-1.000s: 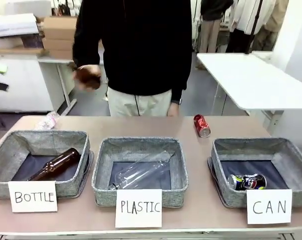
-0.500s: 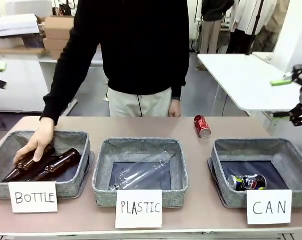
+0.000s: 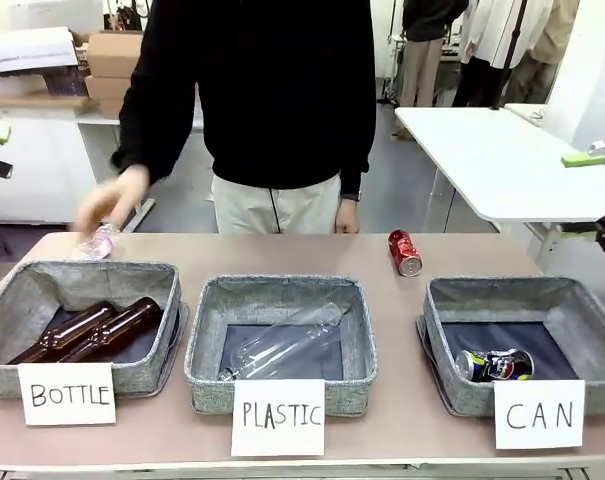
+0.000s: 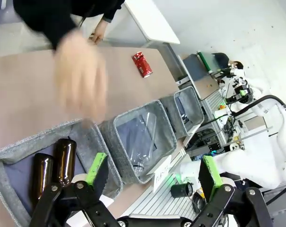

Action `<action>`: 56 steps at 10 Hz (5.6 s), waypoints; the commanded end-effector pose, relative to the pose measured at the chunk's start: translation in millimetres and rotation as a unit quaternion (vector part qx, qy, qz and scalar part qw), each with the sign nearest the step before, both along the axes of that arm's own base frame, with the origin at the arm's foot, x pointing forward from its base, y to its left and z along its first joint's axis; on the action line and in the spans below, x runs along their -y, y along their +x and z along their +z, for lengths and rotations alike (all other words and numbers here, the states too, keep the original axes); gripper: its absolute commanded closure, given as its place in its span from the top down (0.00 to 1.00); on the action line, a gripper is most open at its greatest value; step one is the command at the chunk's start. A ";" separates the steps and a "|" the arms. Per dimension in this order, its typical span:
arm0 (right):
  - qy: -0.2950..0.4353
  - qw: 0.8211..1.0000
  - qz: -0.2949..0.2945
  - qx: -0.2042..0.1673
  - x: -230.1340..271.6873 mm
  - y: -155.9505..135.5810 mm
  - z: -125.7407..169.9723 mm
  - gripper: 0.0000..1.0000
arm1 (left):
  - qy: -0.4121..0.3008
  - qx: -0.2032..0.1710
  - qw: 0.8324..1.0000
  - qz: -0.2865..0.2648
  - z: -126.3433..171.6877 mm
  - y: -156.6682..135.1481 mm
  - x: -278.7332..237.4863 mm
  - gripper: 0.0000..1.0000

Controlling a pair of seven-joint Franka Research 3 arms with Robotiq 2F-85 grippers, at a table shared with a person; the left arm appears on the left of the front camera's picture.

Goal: Sort the can waste into the basket.
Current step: Pick up the can waste from the table and place it in the right Fabric basket.

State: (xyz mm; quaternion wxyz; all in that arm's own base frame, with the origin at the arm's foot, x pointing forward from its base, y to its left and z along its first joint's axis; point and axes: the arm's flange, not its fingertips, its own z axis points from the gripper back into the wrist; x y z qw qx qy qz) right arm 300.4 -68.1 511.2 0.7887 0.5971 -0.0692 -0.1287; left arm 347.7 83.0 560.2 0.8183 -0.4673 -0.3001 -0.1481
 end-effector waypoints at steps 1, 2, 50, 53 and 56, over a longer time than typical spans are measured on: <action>-0.001 1.000 0.008 0.005 -0.9 0.0 -1.1 1.00 | 0.002 -0.005 1.000 -0.003 2.0 -0.8 -0.1 1.00; -0.001 1.000 0.008 0.005 -0.9 0.0 -1.1 1.00 | 0.002 -0.005 1.000 -0.003 2.0 -0.8 -0.1 1.00; -0.462 0.824 0.315 0.088 -74.2 113.2 -67.5 0.00 | 0.002 -0.005 1.000 -0.003 2.0 -0.8 -0.1 1.00; -0.465 0.821 0.319 0.087 -74.3 120.1 -66.9 0.00 | 0.002 -0.005 1.000 -0.003 2.0 -0.8 -0.1 1.00; -0.456 0.820 0.333 0.090 -73.8 119.6 -67.5 1.00 | 0.002 -0.005 1.000 -0.003 2.0 -0.8 -0.1 1.00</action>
